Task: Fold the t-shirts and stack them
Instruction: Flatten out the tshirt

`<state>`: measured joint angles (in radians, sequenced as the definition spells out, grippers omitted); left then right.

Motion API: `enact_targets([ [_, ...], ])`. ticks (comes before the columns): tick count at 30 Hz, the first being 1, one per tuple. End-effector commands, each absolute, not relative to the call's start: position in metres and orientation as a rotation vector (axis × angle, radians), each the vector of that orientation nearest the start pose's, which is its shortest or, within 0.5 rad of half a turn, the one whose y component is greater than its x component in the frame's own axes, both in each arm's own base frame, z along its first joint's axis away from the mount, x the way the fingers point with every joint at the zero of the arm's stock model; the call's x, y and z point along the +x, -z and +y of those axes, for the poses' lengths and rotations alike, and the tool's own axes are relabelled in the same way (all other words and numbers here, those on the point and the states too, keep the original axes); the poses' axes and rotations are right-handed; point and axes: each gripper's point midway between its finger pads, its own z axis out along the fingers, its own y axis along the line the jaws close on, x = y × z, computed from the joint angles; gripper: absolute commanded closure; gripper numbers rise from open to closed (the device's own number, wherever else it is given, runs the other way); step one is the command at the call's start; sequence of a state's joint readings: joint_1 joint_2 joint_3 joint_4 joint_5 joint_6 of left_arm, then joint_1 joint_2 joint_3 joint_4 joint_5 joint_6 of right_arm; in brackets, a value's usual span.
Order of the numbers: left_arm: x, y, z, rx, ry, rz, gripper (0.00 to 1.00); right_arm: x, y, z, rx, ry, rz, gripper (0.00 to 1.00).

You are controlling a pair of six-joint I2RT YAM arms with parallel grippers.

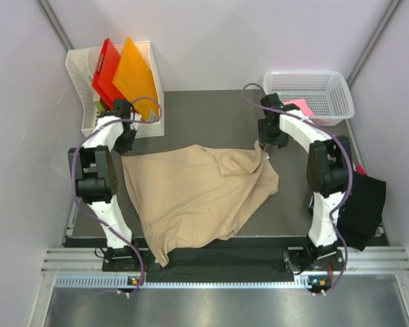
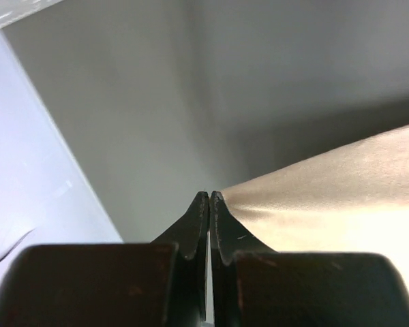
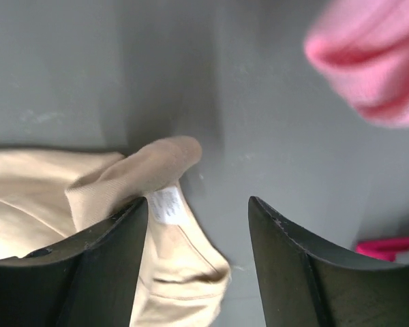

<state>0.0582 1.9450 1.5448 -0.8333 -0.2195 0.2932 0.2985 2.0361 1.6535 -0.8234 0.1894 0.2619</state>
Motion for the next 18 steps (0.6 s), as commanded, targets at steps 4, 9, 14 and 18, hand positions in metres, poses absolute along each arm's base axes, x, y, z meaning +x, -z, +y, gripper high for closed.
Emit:
enact_targets([
  [4, 0.414, -0.115, 0.142, 0.209, -0.595, 2.681, 1.00, 0.415, -0.125, 0.105, 0.016, 0.084, 2.607, 0.37],
  [9, 0.403, -0.113, 0.173, 0.138, -0.621, 2.697, 1.00, 0.400, -0.127, 0.120, -0.043, 0.057, 2.614, 0.37],
  [14, 0.391, -0.102, 0.157, 0.135, -0.516, 2.736, 1.00, 0.383, -0.116, 0.182, -0.222, -0.127, 2.662, 0.39],
  [18, 0.386, -0.098, 0.151, 0.137, -0.487, 2.761, 1.00, 0.376, -0.099, 0.244, -0.405, -0.223, 2.684, 0.41],
])
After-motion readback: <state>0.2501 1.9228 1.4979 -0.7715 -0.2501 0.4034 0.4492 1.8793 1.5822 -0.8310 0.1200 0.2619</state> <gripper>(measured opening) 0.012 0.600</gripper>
